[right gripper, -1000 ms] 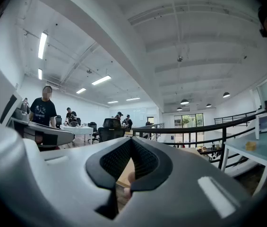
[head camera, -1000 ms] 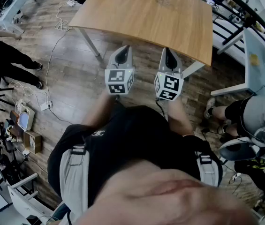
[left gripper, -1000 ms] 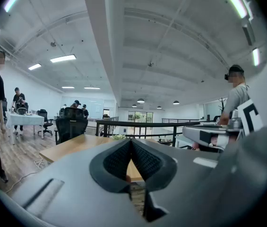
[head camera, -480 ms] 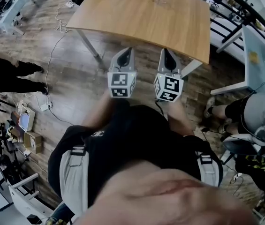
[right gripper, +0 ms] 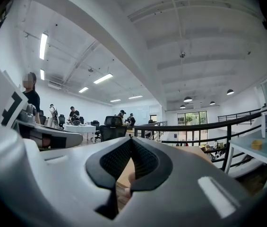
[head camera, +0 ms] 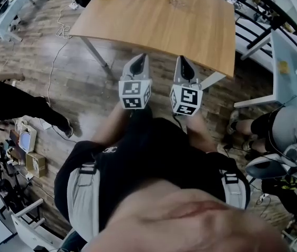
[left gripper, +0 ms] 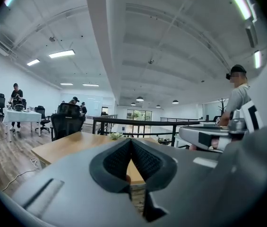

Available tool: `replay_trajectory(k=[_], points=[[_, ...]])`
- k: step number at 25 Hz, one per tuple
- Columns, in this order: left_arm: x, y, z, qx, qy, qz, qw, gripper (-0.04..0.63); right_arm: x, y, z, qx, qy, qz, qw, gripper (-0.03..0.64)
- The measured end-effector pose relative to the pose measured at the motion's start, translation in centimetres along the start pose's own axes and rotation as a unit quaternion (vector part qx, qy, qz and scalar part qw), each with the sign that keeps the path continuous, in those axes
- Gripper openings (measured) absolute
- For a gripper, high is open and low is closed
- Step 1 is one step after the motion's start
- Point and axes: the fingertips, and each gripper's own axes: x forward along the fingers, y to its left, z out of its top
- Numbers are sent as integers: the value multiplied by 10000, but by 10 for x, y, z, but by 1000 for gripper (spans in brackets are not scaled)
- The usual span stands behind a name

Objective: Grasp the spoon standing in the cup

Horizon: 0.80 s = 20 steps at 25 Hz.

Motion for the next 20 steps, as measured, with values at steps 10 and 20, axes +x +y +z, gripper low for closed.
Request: replay_trajectory(k=[10, 20], points=[[94, 48, 24, 80, -39, -21, 10000, 11, 104, -18, 18, 42, 21, -81, 10000, 0], [179, 127, 27, -314, 129, -234, 9991, 11, 214, -4, 17, -85, 154, -233, 9996, 0]])
